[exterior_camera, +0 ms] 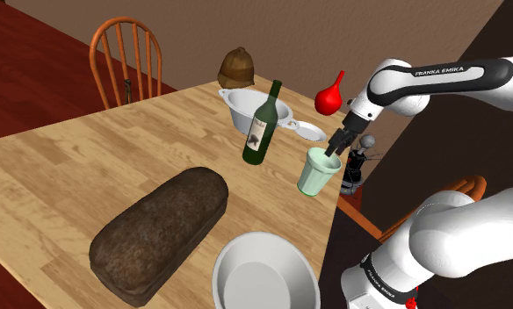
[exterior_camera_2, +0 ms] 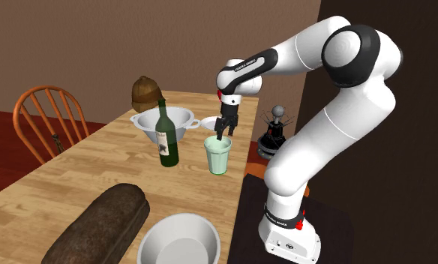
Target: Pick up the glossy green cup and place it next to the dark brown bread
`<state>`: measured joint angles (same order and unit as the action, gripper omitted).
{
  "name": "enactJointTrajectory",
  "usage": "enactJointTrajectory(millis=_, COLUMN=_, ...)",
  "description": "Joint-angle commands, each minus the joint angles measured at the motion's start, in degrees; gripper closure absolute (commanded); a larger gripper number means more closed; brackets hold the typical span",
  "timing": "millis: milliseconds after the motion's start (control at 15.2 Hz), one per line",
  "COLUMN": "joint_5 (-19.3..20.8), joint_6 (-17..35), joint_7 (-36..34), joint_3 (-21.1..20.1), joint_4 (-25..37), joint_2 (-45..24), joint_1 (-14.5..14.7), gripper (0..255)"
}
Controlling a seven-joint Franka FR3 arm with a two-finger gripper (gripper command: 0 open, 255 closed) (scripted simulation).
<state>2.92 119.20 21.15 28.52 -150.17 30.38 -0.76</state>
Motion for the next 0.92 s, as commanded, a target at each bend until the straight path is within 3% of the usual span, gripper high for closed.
enactJointTrajectory(millis=0, joint_5=-0.2, joint_6=1.8, joint_7=0.1, joint_3=0.2, joint_4=-1.3, joint_2=-0.6, joint_1=0.2, gripper=0)
enactJointTrajectory(millis=198, joint_5=-0.6, joint_6=5.1, joint_7=0.5, joint_3=0.6, joint_4=-3.1, joint_2=-2.1, joint_1=0.7, gripper=0)
enactJointTrajectory(millis=726, joint_5=-0.6, joint_6=5.1, joint_7=0.5, joint_3=0.6, joint_4=-3.1, joint_2=-2.1, joint_1=0.7, gripper=0)
enactJointTrajectory(millis=792, joint_5=-0.6, joint_6=5.1, joint_7=0.5, joint_3=0.6, joint_4=-3.1, joint_2=-2.1, joint_1=0.7, gripper=255)
enactJointTrajectory(millis=858, joint_5=-0.6, joint_6=5.1, joint_7=0.5, joint_3=0.6, joint_4=-3.1, joint_2=-2.1, joint_1=0.7, gripper=255)
